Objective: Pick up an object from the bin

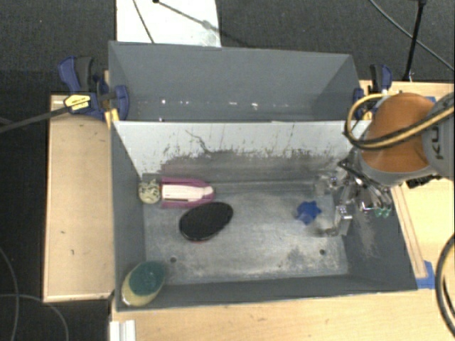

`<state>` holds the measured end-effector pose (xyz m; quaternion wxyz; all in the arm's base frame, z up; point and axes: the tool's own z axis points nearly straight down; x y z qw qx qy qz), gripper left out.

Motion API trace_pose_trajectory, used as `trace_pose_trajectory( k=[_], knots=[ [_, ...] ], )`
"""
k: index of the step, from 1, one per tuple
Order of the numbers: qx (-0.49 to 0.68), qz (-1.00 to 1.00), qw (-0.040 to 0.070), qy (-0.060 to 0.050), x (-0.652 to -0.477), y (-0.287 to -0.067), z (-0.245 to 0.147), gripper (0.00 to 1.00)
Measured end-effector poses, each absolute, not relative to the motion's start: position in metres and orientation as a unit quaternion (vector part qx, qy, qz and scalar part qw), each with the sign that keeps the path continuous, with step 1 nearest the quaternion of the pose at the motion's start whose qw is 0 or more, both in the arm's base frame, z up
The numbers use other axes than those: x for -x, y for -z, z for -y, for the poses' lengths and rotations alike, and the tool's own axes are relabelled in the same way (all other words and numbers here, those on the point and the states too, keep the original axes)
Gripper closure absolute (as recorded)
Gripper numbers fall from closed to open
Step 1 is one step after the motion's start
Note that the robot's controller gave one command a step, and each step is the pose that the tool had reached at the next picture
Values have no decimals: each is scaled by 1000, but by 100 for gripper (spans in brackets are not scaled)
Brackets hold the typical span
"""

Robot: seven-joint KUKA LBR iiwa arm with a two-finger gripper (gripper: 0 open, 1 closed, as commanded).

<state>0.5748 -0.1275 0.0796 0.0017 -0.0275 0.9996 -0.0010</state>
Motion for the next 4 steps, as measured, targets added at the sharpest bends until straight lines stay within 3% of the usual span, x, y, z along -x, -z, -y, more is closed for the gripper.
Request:
trace_pose_trajectory(
  k=[1,2,3,4],
  knots=[
    [-18,-1000,0,-1,-544,-70,80,0],
    [-18,-1000,1,0,-545,-71,82,100],
    [-1,-1000,5,0,-542,-135,74,100],
    [26,-1000,6,1,-523,-249,60,100]
  ],
)
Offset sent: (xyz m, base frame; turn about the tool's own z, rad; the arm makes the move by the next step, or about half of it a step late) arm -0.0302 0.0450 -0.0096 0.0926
